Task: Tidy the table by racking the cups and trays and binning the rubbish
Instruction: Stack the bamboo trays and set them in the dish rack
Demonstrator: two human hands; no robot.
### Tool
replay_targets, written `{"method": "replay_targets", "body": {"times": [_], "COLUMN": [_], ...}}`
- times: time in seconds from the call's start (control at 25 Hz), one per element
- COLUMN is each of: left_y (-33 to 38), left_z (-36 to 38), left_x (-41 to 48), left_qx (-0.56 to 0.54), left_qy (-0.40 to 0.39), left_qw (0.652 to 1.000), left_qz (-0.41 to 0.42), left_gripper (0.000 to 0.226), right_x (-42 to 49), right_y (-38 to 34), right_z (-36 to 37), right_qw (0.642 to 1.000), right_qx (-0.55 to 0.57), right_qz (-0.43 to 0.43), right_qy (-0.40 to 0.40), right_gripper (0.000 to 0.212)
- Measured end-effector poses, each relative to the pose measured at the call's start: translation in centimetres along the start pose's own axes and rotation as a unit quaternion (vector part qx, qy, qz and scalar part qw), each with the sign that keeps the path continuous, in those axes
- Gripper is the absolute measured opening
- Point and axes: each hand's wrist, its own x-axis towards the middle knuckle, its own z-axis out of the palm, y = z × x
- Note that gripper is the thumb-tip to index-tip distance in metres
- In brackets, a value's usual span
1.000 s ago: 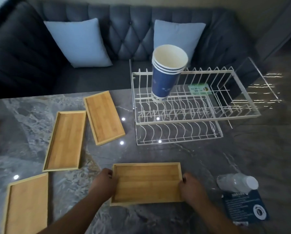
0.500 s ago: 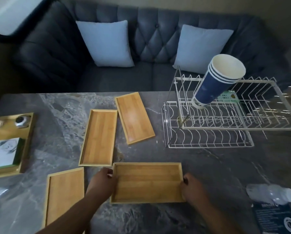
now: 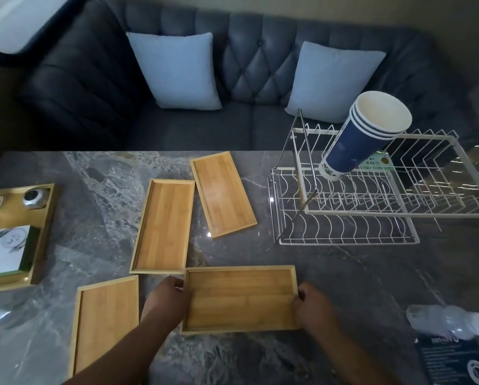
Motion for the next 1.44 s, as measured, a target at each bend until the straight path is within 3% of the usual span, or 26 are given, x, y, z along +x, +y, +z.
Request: {"method": "replay_targets", "body": {"times": [0.16,0.48,0.6,0.72,0.88,1.0,1.24,1.44], "left_y": [-0.3,-0.8,-1.6,-3.3,-6.5,-8.3,-12.5,-17.4], "left_z": [0.5,0.6,-0.8,-2.1,-2.8,-2.9,-5.4,-8.4], "left_x": [0.1,-0.6,-1.6,-3.3,-3.7,-3.9,-3.5,-3.2], "left_qx": [0.023,0.051,0.065,0.087,0.138,0.191,0.173,0.189], "left_qy": [0.033,0.015,0.074,0.130,0.092,0.063,0.019,-0.002], "left_qw": [0.999,0.999,0.995,0.988,0.985,0.980,0.985,0.981], "left_qz": [-0.007,0.008,0.001,-0.013,-0.053,0.000,0.006,0.046], "left_gripper": [0.027,0.034,0.032,0.033,0.033,0.028,0.036,0.044], "right_x": [0.6,1.4,1.0,0.7,-0.4,-1.8,-5.3,-8.0], "right_y": [0.7,1.0,-0.2,-2.6,-6.4,-9.6,-18.1,-24.3], "right_z": [0.2,-0.3,-1.5,-2.7,-1.4,1.0,7.4,13.4], "right_qw": [1.000,0.999,0.996,0.980,0.960,0.947,0.898,0.866], "right_qx": [0.009,-0.021,-0.042,-0.127,-0.162,-0.153,-0.171,-0.168], "right_qz": [-0.003,-0.028,-0.081,-0.154,-0.226,-0.274,-0.377,-0.426], "right_qy": [-0.007,-0.029,0.016,0.002,-0.037,-0.071,-0.150,-0.202], "right_gripper": [0.019,0.010,0.014,0.012,0.010,0.007,0.009,0.026]}}
